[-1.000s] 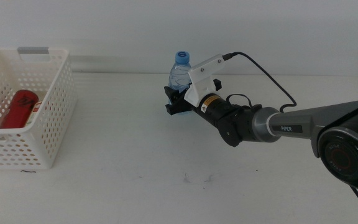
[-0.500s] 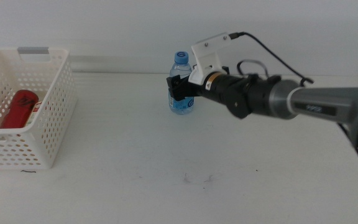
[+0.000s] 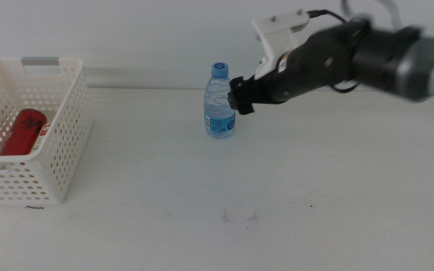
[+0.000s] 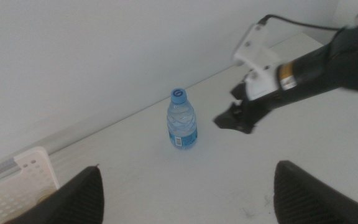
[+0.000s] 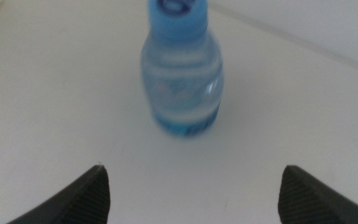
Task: Use arms to grab the bottles and put them into the dustbin to the left of the table.
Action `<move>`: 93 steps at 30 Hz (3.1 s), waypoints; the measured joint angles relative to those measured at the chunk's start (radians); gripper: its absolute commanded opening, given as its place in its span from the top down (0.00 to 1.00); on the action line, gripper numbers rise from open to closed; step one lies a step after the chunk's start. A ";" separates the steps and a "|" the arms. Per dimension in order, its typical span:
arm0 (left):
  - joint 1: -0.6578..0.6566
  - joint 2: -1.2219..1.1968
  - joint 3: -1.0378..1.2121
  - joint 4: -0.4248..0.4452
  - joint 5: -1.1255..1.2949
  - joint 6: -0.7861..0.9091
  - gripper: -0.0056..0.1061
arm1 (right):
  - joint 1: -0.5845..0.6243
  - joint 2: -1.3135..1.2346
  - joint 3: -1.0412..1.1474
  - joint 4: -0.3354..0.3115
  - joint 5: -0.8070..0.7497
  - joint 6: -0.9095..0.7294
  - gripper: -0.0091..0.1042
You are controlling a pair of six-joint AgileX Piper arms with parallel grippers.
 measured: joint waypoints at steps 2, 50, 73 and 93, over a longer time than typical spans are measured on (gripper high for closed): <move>0.000 0.000 0.000 0.000 0.000 0.000 0.11 | 0.000 -0.053 0.003 0.063 0.090 -0.038 0.16; -0.342 0.393 0.989 0.472 -1.610 -0.597 0.11 | 0.000 -0.813 0.334 0.249 0.151 -0.104 0.16; -0.268 1.205 0.490 0.479 -2.004 -0.614 0.11 | 0.000 -0.813 0.334 0.265 0.151 -0.104 0.16; -0.249 1.340 0.187 0.570 -1.755 -0.561 0.56 | 0.000 -0.813 0.334 0.265 0.151 -0.104 0.16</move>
